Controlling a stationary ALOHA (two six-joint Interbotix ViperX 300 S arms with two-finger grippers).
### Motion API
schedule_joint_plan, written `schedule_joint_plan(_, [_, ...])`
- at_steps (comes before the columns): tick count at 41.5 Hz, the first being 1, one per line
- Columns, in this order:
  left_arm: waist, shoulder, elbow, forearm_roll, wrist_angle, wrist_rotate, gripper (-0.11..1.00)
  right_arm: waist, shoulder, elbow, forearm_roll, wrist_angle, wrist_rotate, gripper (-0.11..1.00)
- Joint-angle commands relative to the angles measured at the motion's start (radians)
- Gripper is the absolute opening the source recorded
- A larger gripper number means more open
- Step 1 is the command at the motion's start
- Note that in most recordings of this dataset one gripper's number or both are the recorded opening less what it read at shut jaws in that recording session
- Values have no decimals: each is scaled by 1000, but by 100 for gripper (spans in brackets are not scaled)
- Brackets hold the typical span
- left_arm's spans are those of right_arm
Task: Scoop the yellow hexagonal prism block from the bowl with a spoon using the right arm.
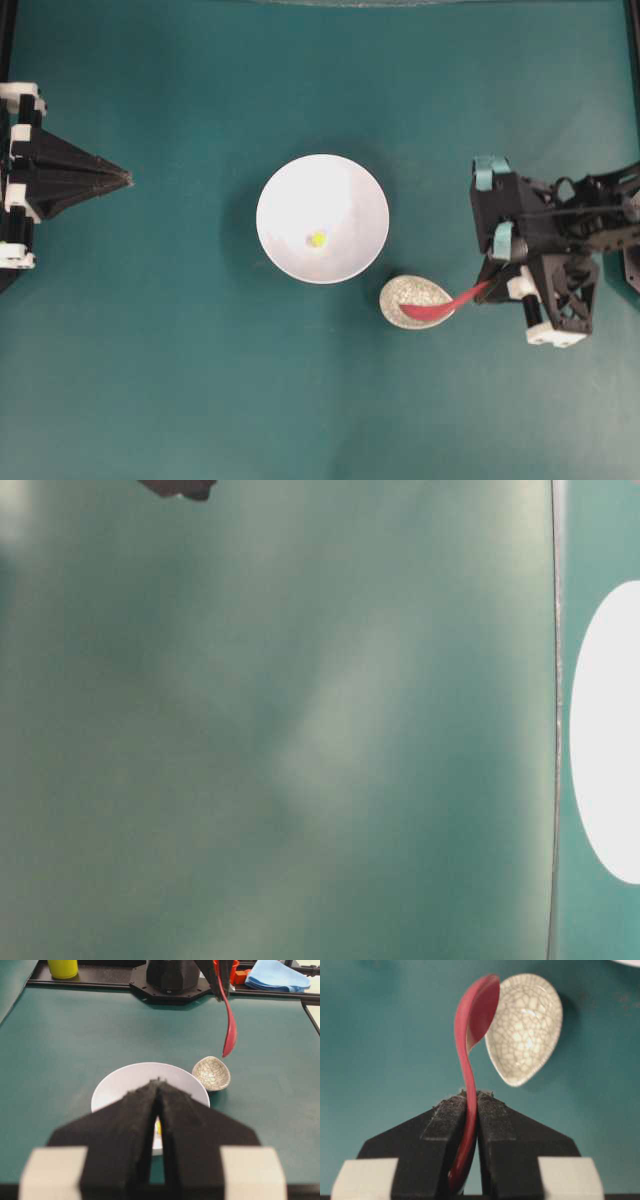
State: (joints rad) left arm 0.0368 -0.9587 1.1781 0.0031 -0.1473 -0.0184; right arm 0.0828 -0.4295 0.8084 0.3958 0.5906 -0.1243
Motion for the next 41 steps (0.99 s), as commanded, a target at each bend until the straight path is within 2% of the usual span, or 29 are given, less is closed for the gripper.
schedule_joint_plan(1, [3, 8, -21, 2, -6, 2, 1, 9, 0, 9, 3, -55, 2, 10])
schedule_joint_plan(25, [3, 8, -21, 3, -9, 2, 1, 9, 103, 74, -2, -192, 2, 10])
schedule_joint_plan(32, [3, 8, -21, 3, -9, 2, 1, 9, 109, 84, -2, -198, 2, 11])
schedule_joint_plan(41, [3, 8, -21, 3, -9, 0, 1, 9, 107, 84, 0, -192, 3, 21])
